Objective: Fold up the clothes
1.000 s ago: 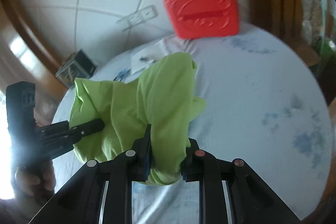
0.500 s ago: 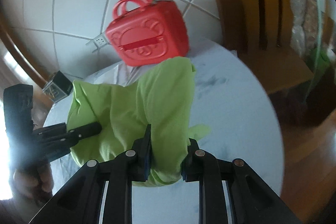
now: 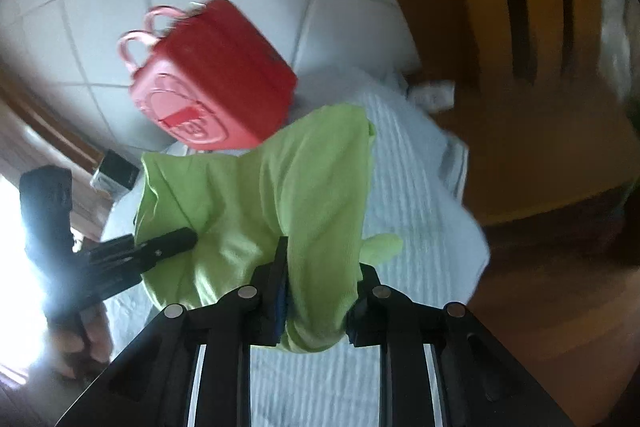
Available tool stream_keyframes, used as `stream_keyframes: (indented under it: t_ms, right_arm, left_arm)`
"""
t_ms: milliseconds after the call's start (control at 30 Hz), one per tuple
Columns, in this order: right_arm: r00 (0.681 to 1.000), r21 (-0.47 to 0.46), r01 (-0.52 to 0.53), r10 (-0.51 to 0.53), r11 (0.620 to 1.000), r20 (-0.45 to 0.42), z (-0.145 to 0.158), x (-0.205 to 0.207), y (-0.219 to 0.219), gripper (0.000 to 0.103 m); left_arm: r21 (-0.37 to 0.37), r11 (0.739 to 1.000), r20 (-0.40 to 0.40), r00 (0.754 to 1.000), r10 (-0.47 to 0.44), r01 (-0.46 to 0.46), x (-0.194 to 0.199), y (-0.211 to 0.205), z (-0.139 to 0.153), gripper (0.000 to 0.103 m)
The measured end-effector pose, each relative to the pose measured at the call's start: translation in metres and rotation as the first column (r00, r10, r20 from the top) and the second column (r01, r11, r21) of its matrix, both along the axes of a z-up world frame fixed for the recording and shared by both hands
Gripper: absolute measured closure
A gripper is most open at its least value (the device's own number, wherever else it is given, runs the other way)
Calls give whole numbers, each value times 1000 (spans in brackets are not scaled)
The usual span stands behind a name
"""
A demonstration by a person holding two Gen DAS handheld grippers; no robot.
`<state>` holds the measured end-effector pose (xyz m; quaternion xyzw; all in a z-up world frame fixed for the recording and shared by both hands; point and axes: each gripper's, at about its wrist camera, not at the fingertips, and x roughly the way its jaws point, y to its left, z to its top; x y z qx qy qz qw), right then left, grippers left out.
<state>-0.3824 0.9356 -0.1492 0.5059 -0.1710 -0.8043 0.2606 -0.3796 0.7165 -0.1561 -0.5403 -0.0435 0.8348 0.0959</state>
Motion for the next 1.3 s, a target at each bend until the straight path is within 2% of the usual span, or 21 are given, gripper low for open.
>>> stream_keyframes:
  t_ms: [33,100,167,200,233,267,400,433,467,500,533,667,767,967,1067,1300]
  right_arm:
    - [1000,12,8,-8,1000,28,-14,-5,0,78]
    - [995,66,33,-39,997,91,-41,-13,1,70]
    - [986,168,64,-89,984,142,-61,-15,5,56]
    - [987,191,79,-104,978,125,-57,-13,7,51]
    - [987,214,93,-118,972,107,-54,-11,9,44]
    - [988,235,105,-129,966,90,-50,-9,11,41]
    - [995,269,84,-94,959,25,-29,3,4,37]
    - [996,275,78,-85,958,13,-25,6,3,27]
    - [997,289,75,-78,954,0,-20,12,0,21]
    - [997,297,74,-74,952,-13,-16,17,-2,10]
    - [997,304,72,-67,950,-26,-12,23,-4,4]
    - [998,333,63,-53,941,-38,-5,42,-8,4]
    - [998,340,59,-51,939,-33,-3,56,-11,4]
    - [996,339,91,-81,936,-45,0,80,-9,4]
    - [994,335,109,-98,936,-51,1,91,-8,4]
    - [996,332,90,-83,939,-35,-2,106,-17,4]
  left_arm:
    - [-12,1000,25,1000,18,-18,-5,-1,-12,84]
    - [-89,994,90,994,64,-56,-12,-4,-41,73]
    - [-175,981,103,990,101,-82,-15,-9,-56,37]
    - [-209,973,92,988,121,-100,-15,-14,-59,28]
    - [-229,967,78,988,136,-115,-14,-18,-59,15]
    - [-231,966,70,988,137,-117,-13,-19,-57,9]
    - [-189,977,47,993,110,-99,-9,-15,-43,8]
    - [-169,982,37,995,94,-87,-5,-11,-37,8]
    - [-153,985,31,996,81,-76,-4,-7,-31,4]
    - [-128,990,23,998,64,-60,0,-4,-24,0]
    - [-103,994,15,999,46,-44,3,-1,-17,0]
    - [-82,997,11,1000,3,-3,22,12,0,0]
    - [-128,992,-41,999,-19,14,40,26,13,0]
    - [-73,997,-66,998,-23,18,55,28,17,0]
    - [-103,994,-60,997,-40,33,60,29,15,0]
    - [-92,995,-67,997,-38,32,73,29,18,0]
